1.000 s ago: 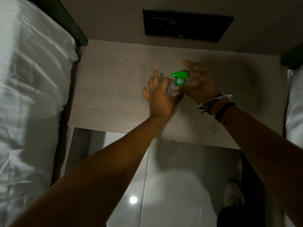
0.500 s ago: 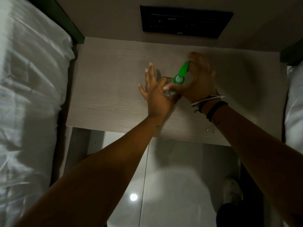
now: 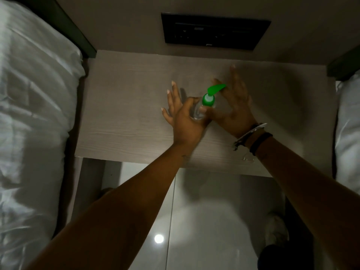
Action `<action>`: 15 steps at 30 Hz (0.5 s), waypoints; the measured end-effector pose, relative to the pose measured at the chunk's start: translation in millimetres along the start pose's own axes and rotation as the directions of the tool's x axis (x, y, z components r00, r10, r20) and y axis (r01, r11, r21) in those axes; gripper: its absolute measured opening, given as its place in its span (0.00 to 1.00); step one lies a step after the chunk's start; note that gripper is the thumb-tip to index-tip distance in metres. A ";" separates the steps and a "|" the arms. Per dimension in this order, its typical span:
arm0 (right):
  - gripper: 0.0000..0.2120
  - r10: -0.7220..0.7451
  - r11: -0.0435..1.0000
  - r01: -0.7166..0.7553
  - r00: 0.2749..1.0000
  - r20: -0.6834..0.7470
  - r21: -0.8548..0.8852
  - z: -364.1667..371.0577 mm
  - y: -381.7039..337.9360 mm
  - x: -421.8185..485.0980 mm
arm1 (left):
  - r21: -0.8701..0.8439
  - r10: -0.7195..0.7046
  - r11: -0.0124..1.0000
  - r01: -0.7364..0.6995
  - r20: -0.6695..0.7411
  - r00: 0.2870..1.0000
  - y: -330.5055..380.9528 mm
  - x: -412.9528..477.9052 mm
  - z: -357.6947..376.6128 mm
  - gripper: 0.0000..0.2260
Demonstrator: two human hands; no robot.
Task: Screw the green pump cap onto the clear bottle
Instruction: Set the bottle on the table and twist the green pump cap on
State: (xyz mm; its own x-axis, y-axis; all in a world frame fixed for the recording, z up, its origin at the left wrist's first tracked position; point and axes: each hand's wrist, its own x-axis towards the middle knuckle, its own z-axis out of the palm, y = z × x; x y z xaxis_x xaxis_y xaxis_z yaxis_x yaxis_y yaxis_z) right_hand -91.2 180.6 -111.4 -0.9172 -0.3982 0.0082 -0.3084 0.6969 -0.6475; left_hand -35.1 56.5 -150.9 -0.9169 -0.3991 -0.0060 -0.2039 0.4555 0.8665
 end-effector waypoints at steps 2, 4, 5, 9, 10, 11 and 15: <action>0.27 -0.038 0.999 0.036 0.998 0.045 0.034 -2.5 3.1 0.6 | 0.003 -0.005 1.000 0.004 0.011 1.000 0.6 -0.3 0.8 0.16; 0.21 -0.045 0.998 0.044 0.999 0.029 0.038 -3.5 2.0 3.4 | 0.008 -0.014 1.000 0.014 -0.003 1.000 0.9 0.9 1.1 0.16; 0.21 -0.036 0.999 0.036 0.999 0.004 0.029 -3.3 -0.3 5.2 | 0.011 -0.017 1.000 0.017 -0.010 1.000 1.0 1.8 0.8 0.15; 0.32 0.002 0.995 -0.011 0.997 -0.078 -0.104 0.6 -9.2 9.0 | 0.022 -0.027 0.999 0.026 0.015 1.000 2.6 3.1 -2.3 0.11; 0.38 0.025 0.997 -0.029 0.998 -0.054 -0.071 1.4 -10.4 8.2 | 0.022 -0.022 1.000 0.022 0.023 0.999 2.6 3.0 -3.0 0.10; 0.43 0.049 0.999 -0.049 0.999 -0.019 -0.015 1.6 -10.3 8.2 | 0.021 -0.016 1.000 0.016 0.028 0.999 2.5 2.9 -3.7 0.10; 0.23 -0.032 0.988 0.022 0.998 0.059 0.155 -4.9 -4.2 10.9 | 0.010 -0.005 1.000 0.005 0.028 1.000 1.2 3.3 -2.6 0.15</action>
State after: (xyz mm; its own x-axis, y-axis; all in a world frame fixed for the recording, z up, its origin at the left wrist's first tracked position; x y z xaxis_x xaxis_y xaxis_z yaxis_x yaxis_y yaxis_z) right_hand -101.2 176.3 -104.9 -0.8905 -0.4548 -0.0161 -0.2859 0.5866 -0.7577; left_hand -37.4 53.7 -148.6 -0.9250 -0.3793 -0.0245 -0.2119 0.4611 0.8617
